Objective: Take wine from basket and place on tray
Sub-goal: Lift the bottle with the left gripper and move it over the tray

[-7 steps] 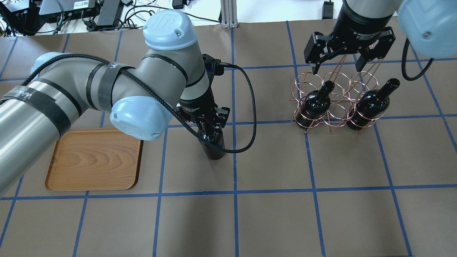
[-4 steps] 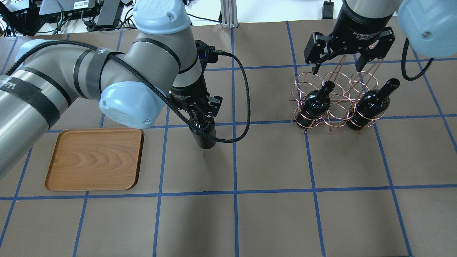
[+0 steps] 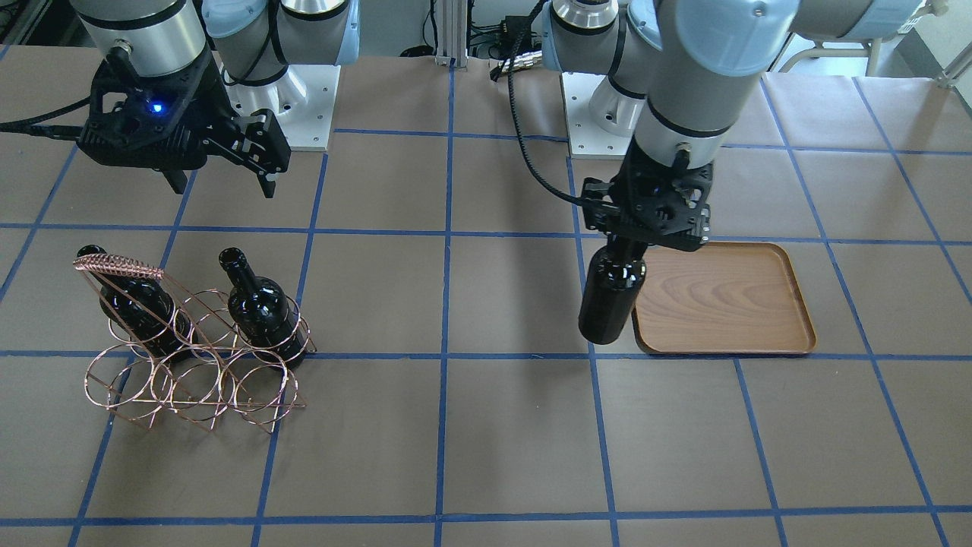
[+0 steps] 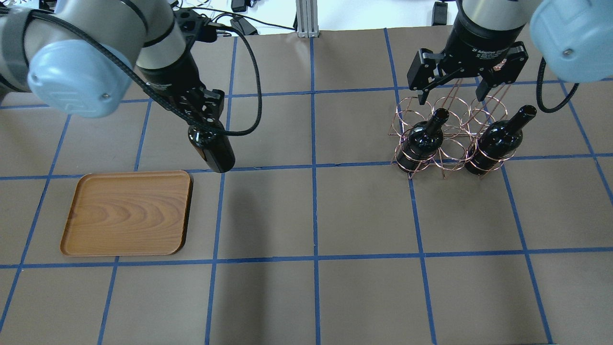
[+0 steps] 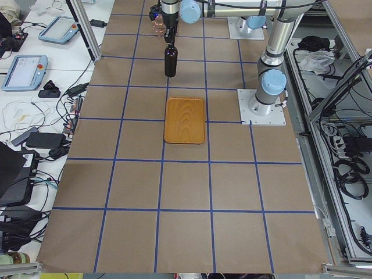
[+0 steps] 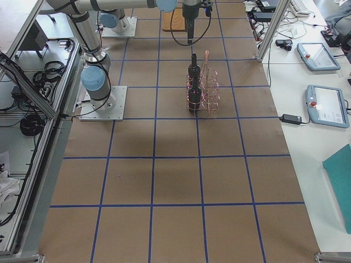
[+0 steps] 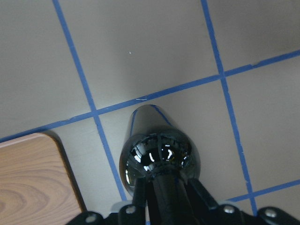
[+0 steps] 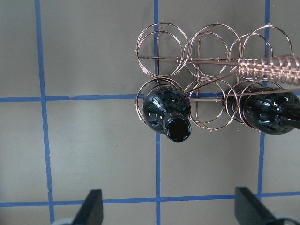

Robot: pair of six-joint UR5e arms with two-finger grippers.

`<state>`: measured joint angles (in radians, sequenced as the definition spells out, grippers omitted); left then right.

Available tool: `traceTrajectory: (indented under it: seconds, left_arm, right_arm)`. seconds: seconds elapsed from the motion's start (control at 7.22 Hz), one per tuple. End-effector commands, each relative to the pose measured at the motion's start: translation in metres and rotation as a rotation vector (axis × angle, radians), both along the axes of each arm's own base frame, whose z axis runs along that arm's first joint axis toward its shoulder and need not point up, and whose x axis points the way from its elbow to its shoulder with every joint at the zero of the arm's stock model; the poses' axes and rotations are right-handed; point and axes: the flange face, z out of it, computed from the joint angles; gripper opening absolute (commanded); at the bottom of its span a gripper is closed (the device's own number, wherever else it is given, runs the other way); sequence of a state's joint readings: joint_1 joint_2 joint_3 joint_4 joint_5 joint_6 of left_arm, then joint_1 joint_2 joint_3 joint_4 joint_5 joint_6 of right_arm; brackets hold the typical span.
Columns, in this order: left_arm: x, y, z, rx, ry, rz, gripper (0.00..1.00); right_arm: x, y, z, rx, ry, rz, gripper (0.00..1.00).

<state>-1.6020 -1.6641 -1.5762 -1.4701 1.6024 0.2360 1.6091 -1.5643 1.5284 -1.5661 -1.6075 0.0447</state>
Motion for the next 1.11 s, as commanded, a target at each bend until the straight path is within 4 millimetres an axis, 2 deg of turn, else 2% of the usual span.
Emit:
traceTrajectory:
  seconds: [0.0, 0.14, 0.42, 0.69, 0.83, 0.97]
  left_arm:
    - [0.081, -0.008, 0.012, -0.003, -0.032, 0.031, 0.0]
    - [0.115, -0.01, 0.01, 0.005, -0.03, 0.039, 0.0]
    - [0.168, -0.008, 0.0, 0.029, -0.02, 0.032, 0.0]
    - [0.208, -0.004, -0.006, 0.043, -0.014, 0.02, 0.0]
    - [0.223, 0.002, -0.021, 0.066, -0.004, 0.026, 0.0]
    - [0.23, 0.006, -0.029, 0.079, 0.003, 0.027, 0.0]
  right_arm:
    - [0.0, 0.0, 0.0, -0.001, 0.0, 0.0, 1.0]
    - [0.0, 0.0, 0.0, -0.003, 0.0, -0.001, 1.0]
    - [-0.003, -0.001, 0.0, -0.005, 0.01, -0.006, 1.0]
    - [-0.005, -0.001, 0.0, -0.006, 0.038, -0.019, 1.0]
    - [-0.004, -0.002, 0.002, -0.018, 0.036, -0.018, 1.0]
    - [-0.005, -0.001, 0.002, -0.016, 0.039, -0.018, 1.0]
